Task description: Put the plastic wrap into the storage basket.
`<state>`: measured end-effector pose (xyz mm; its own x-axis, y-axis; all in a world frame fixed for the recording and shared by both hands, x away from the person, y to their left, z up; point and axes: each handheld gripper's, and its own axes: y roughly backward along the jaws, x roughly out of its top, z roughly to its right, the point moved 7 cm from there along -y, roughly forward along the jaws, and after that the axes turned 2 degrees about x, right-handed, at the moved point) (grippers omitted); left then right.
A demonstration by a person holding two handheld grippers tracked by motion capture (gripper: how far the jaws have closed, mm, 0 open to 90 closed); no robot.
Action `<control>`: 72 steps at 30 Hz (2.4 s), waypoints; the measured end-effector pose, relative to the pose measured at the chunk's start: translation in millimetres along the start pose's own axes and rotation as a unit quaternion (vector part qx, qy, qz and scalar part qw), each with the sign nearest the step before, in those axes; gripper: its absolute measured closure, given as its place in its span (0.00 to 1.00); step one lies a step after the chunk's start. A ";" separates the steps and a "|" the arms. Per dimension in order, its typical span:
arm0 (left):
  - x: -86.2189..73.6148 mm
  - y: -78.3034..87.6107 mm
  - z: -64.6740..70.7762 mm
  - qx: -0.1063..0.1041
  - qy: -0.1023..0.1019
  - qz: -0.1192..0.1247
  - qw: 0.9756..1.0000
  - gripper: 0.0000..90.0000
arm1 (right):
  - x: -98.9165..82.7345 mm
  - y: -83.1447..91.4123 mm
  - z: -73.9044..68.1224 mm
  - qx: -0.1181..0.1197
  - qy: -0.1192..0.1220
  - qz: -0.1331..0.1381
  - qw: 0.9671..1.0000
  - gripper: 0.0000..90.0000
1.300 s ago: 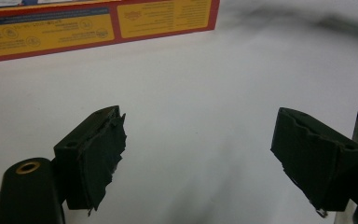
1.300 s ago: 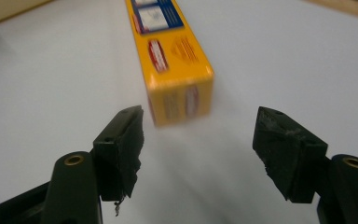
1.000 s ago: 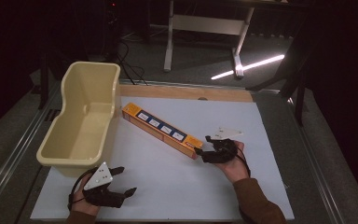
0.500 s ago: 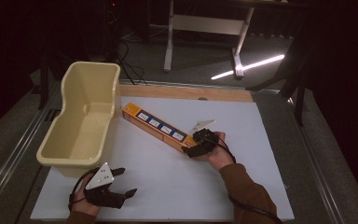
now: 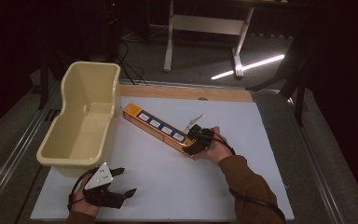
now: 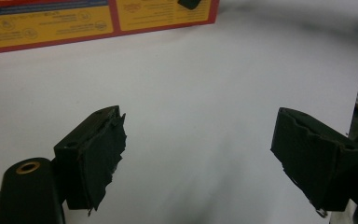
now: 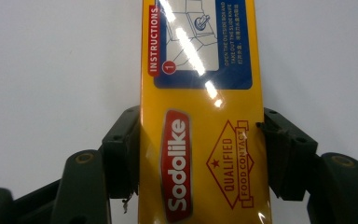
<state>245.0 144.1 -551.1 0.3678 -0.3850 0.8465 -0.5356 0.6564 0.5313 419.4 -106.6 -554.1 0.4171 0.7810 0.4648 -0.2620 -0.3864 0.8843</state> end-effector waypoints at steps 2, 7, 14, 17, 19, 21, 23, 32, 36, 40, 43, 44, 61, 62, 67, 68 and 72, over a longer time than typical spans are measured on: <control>-0.2 0.3 -0.2 0.001 0.001 0.001 1.000 0.19 | -4.7 3.0 -0.4 0.003 -0.002 -0.006 1.000 0.43; -0.6 0.4 -0.5 0.002 0.002 0.001 1.000 0.19 | -22.8 13.7 0.0 0.005 0.000 -0.024 1.000 0.43; -1.3 -1.1 -0.4 0.002 0.002 -0.003 1.000 0.19 | -61.2 34.9 2.2 0.009 -0.006 -0.041 0.999 0.43; -1.6 -1.7 -0.4 0.003 0.002 -0.004 1.000 0.19 | -79.0 44.8 3.5 0.011 -0.005 -0.051 0.999 0.43; -2.0 -1.6 -0.7 0.004 0.003 -0.005 1.000 0.19 | -90.8 51.4 4.9 0.013 -0.004 -0.059 0.998 0.43; -2.4 -1.6 -1.2 0.004 0.004 -0.005 1.000 0.19 | -102.1 57.6 6.8 0.016 -0.006 -0.066 0.998 0.43; -2.6 -1.4 -1.3 0.005 0.004 -0.006 1.000 0.19 | -111.5 63.0 8.3 0.018 -0.007 -0.077 0.997 0.43; -3.5 -3.1 -1.2 0.006 0.004 -0.009 1.000 0.19 | -97.8 62.5 8.6 0.017 0.010 -0.105 0.994 0.34; -3.1 -1.9 -1.9 0.006 0.007 -0.006 1.000 0.19 | -70.1 56.7 8.9 0.018 0.020 -0.100 0.995 0.31; -3.5 -1.4 -2.8 0.006 0.008 -0.005 1.000 0.19 | -47.9 44.9 11.2 0.022 0.026 -0.109 0.993 0.32; -3.0 -0.8 -2.9 0.006 0.009 -0.003 1.000 0.19 | -36.4 32.8 9.8 0.032 0.028 -0.125 0.991 0.31; -3.0 -0.8 -2.9 0.007 0.010 -0.003 1.000 0.19 | -33.0 28.9 10.0 0.032 0.030 -0.130 0.991 0.31; -3.3 -0.4 -3.1 0.006 0.010 -0.004 1.000 0.19 | -5.8 -6.7 12.2 0.048 0.014 -0.202 0.978 0.40; -3.3 -0.5 -3.0 0.006 0.010 -0.004 1.000 0.19 | -5.4 -6.5 12.7 0.048 0.016 -0.206 0.977 0.41; -3.2 -1.0 -2.7 0.005 0.010 -0.005 1.000 0.19 | -3.8 -6.8 11.2 0.034 0.007 -0.227 0.973 0.43; -3.3 -1.1 -2.8 0.005 0.010 -0.005 1.000 0.19 | -3.8 -6.7 11.0 0.034 0.005 -0.227 0.973 0.43; -3.3 -1.2 -3.1 0.006 0.010 -0.006 1.000 0.19 | -3.4 -6.3 8.6 0.040 -0.016 -0.229 0.973 0.43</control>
<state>246.7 146.6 -554.7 0.3884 -0.3796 0.8397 -0.5401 0.6445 0.5412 427.1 -111.0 -560.9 0.5006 0.8654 0.0224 0.0254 -0.0405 0.9989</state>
